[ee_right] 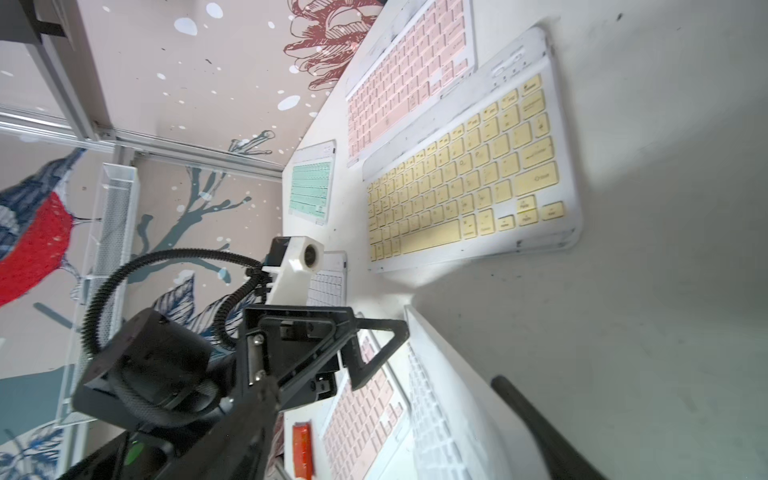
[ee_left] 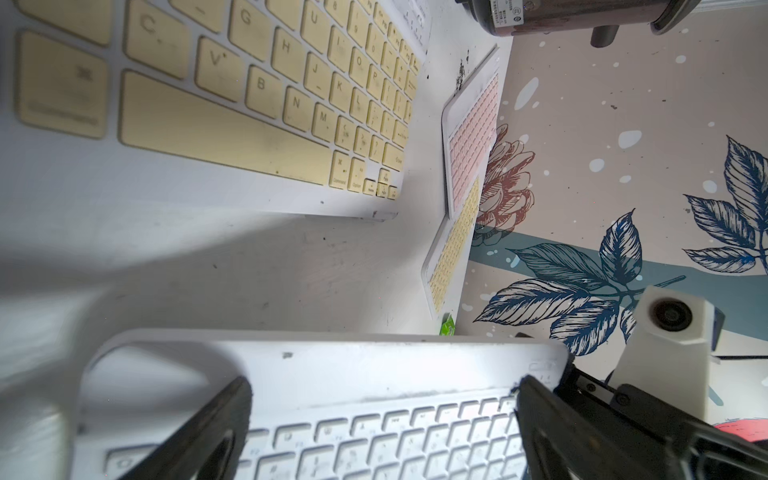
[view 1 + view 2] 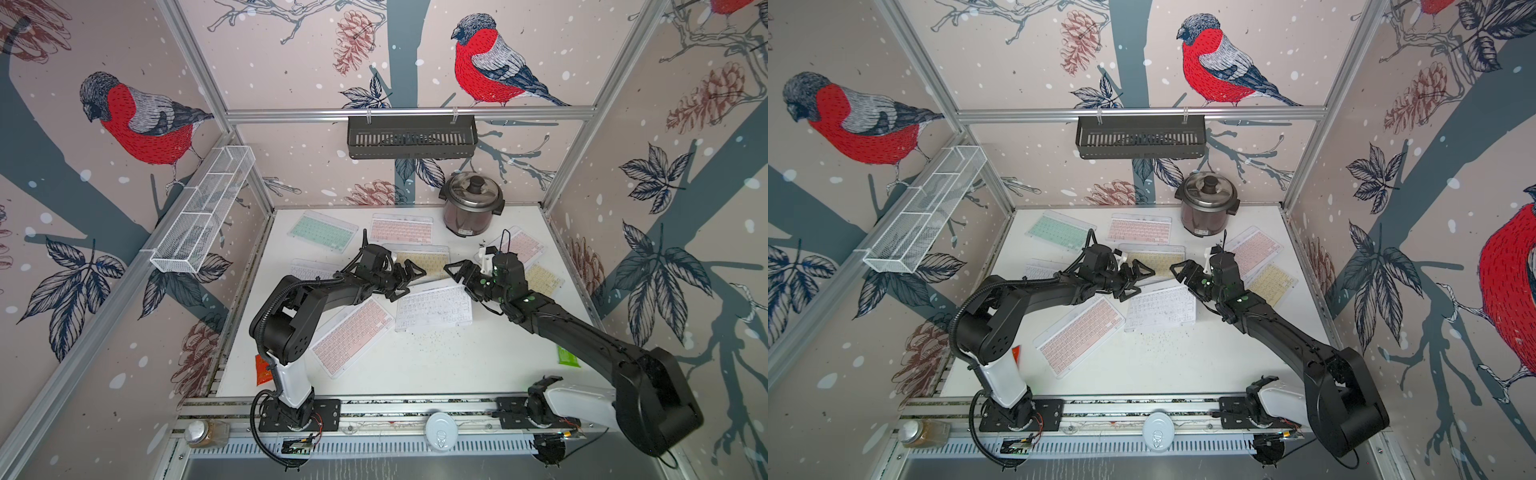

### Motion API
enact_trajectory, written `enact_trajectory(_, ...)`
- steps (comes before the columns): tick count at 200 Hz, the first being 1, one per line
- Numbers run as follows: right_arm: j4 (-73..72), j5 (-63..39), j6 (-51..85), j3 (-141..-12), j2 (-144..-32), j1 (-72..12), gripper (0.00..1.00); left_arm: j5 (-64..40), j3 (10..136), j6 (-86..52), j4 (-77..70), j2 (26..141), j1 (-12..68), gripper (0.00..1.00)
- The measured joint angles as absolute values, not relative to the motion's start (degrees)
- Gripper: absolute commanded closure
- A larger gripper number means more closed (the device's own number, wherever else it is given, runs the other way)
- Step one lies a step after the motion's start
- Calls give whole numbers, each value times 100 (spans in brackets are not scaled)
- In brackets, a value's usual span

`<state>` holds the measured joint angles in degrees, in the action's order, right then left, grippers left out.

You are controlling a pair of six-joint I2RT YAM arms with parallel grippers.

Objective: Stack the numeric keypads
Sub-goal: Pick up the numeric keypad from the center of the board.

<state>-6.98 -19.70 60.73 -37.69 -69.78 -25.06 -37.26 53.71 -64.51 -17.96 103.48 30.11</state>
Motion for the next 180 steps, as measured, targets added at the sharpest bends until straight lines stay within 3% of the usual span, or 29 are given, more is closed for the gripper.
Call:
enact_trajectory(22,-150,-1992,5645,-3905,-6886,-2506,51,-3728,5354,-6453,-1826,10366,3011,1)
enact_trajectory(50,432,-1957,5212,-3997,-6831,-2506,65,-3728,5336,-6458,-1857,10383,3011,2)
enact_trajectory(68,805,-1892,4910,-4062,-6827,-2488,83,-3743,5378,-6453,-1835,10383,3011,2)
enact_trajectory(86,1070,-1929,4665,-4158,-6785,-2421,93,-3747,5570,-6388,-1667,10315,2978,1)
enact_trajectory(140,993,-2309,4132,-4672,-6573,-2014,99,-3712,6674,-5616,-552,9559,2399,1)
enact_trajectory(180,-34,-3004,4335,-4810,-7028,-1662,99,-3579,6904,-5170,141,9470,1865,1)
